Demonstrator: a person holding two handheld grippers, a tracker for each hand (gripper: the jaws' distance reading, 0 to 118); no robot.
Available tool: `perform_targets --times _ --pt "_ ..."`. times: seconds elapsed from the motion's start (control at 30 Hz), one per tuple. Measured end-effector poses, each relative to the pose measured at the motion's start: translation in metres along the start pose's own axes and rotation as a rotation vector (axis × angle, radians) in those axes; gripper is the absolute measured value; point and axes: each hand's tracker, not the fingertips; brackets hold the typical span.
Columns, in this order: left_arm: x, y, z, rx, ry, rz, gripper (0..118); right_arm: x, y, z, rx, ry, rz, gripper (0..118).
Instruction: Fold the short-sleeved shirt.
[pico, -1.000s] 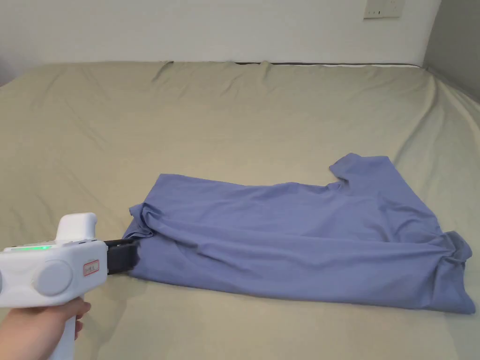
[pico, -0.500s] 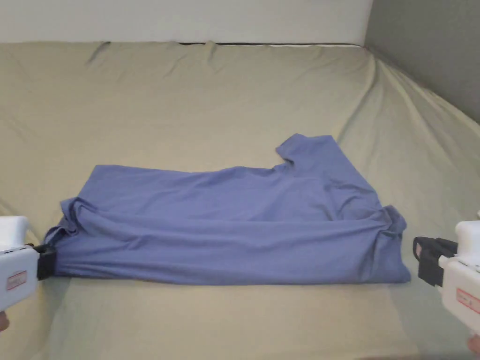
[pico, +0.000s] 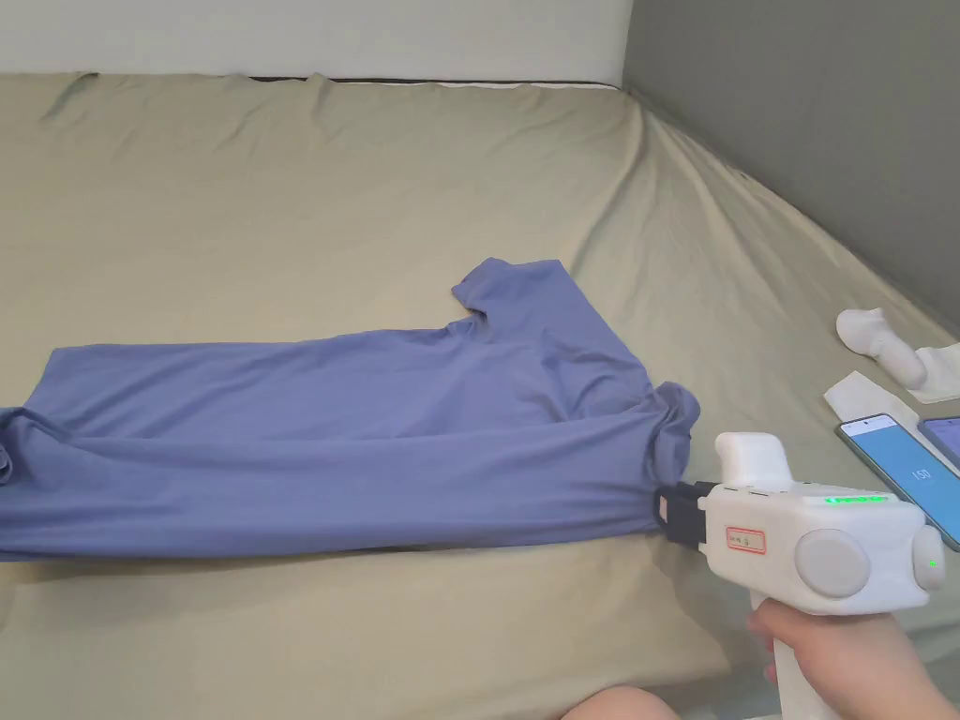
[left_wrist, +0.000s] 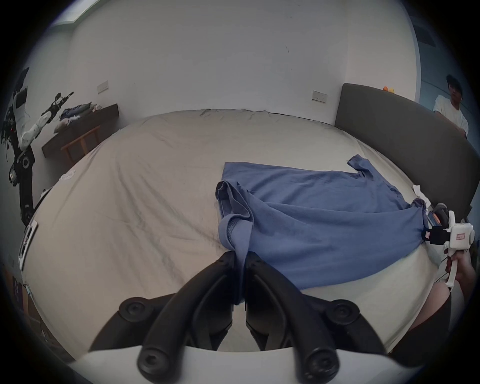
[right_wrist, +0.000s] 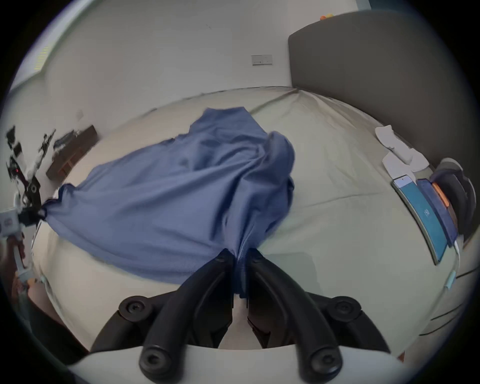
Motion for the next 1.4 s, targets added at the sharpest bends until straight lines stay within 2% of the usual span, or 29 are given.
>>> perform_targets --times 0.03,0.07,0.1,0.17,0.23,0.33,0.43,0.53,0.6,0.67,0.77,0.8,0.83,0.87,0.9,0.93,0.97,1.03,1.1,1.17,1.23,1.27,1.3,1.33,1.37,1.4 --pt "0.0 -0.001 0.003 -0.002 -0.001 0.003 6 -0.003 0.0 0.003 0.022 -0.064 0.049 9" --pt "0.001 -0.003 0.008 0.004 -0.009 0.014 6 -0.009 -0.001 0.013 0.037 -0.043 0.097 9" --pt "-0.002 -0.005 0.01 0.007 -0.017 0.029 6 -0.011 -0.001 0.019 0.056 -0.054 0.111 9" --pt "-0.007 -0.007 0.022 0.018 -0.034 0.053 6 -0.01 0.005 0.03 0.038 -0.015 0.072 9" --pt "-0.013 -0.011 0.041 0.021 -0.064 0.083 6 -0.011 0.01 0.048 0.058 -0.007 0.07 9" --pt "-0.024 -0.023 0.066 -0.013 -0.1 0.126 6 -0.02 0.008 0.083 0.047 0.01 0.112 9" --pt "-0.038 -0.047 0.08 -0.089 -0.13 0.179 6 -0.016 -0.008 0.101 -0.045 0.038 0.157 9" --pt "-0.042 -0.076 0.084 -0.135 -0.122 0.153 6 -0.014 -0.031 0.101 -0.155 0.042 0.136 9" --pt "-0.041 -0.09 0.079 -0.179 -0.118 0.14 6 -0.015 -0.045 0.095 -0.18 0.013 0.183 9" --pt "-0.039 -0.102 0.063 -0.306 -0.165 0.122 6 -0.018 -0.056 0.089 -0.191 -0.017 0.19 9" --pt "-0.037 -0.108 0.059 -0.229 -0.127 0.067 10 -0.021 -0.059 0.085 -0.168 -0.029 0.2 10" --pt "-0.035 -0.104 0.058 -0.249 -0.096 0.054 26 -0.025 -0.059 0.088 -0.16 -0.036 0.208 15" --pt "-0.033 -0.1 0.059 -0.245 -0.075 0.053 50 -0.029 -0.058 0.092 -0.138 -0.059 0.218 31" --pt "-0.032 -0.097 0.061 -0.23 -0.061 0.047 87 -0.018 -0.053 0.092 -0.122 -0.079 0.219 58" --pt "-0.032 -0.092 0.065 -0.203 -0.053 0.041 118 -0.017 -0.049 0.096 -0.101 -0.096 0.213 100" --pt "-0.034 -0.084 0.081 -0.16 -0.06 0.049 118 -0.017 -0.044 0.104 -0.043 -0.105 0.192 115" --pt "-0.035 -0.068 0.091 -0.066 -0.067 0.068 118 -0.02 -0.036 0.115 0.03 -0.092 0.17 118" --pt "-0.033 -0.043 0.105 0.019 -0.06 0.102 118 -0.029 -0.012 0.136 0.144 -0.096 0.146 118" --pt "-0.029 -0.018 0.13 0.201 -0.057 0.114 118 -0.044 0.011 0.151 0.289 -0.124 0.14 118" --pt "-0.017 0.009 0.155 0.372 -0.014 0.12 118 -0.056 0.035 0.162 0.43 -0.107 0.162 117" --pt "-0.011 0.032 0.168 0.482 -0.011 0.125 118 -0.07 0.053 0.164 0.535 -0.115 0.172 110" --pt "-0.01 0.04 0.169 0.504 -0.001 0.126 118 -0.072 0.062 0.161 0.561 -0.118 0.172 92" --pt "-0.011 0.047 0.162 0.493 -0.001 0.135 110 -0.077 0.07 0.156 0.566 -0.12 0.171 35" --pt "-0.012 0.055 0.158 0.487 -0.04 0.14 79 -0.081 0.075 0.149 0.572 -0.127 0.174 3" --pt "-0.012 0.06 0.152 0.48 -0.079 0.133 16 -0.085 0.08 0.142 0.567 -0.145 0.165 3" --pt "-0.007 0.064 0.144 0.479 -0.032 0.093 0 -0.085 0.084 0.133 0.584 -0.201 0.152 3"
